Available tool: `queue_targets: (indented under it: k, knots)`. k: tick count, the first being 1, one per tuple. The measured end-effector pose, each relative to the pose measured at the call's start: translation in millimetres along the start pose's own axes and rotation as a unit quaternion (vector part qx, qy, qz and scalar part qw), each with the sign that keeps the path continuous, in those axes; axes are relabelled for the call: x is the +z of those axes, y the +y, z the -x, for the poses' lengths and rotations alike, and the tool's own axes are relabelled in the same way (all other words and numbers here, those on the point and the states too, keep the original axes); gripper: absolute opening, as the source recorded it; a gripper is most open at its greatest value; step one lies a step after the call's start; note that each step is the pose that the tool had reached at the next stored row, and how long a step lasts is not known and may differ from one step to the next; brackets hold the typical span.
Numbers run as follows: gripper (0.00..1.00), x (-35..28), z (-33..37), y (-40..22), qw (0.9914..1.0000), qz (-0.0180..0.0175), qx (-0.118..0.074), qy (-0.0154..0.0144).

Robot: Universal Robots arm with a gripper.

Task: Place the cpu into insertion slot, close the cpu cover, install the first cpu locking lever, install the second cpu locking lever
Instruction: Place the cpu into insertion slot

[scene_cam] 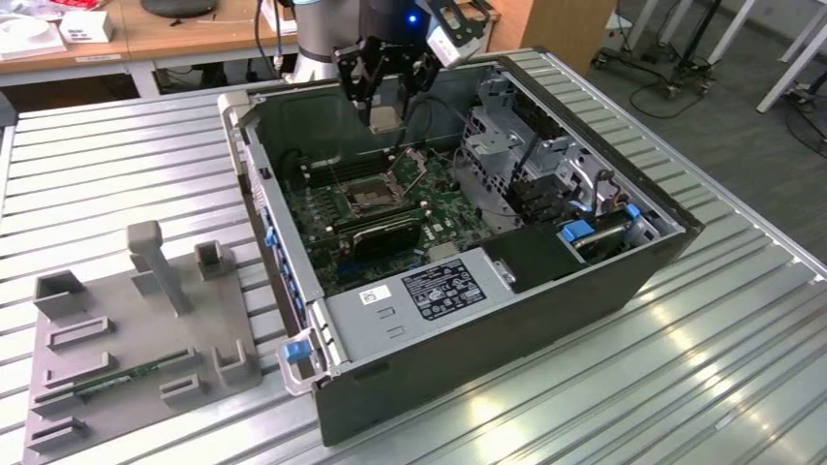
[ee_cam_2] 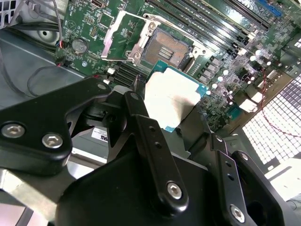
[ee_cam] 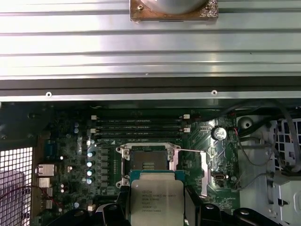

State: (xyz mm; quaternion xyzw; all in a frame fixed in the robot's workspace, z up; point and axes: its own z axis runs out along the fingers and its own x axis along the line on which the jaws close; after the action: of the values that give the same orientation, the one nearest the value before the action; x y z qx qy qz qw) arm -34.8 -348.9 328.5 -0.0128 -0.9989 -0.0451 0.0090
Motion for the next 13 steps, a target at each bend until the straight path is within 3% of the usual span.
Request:
queue_targets:
  k: [13]
  knots:
    - [0.54,20.7,0.4,-1.9,1.0,-0.0003,0.0,-0.001]
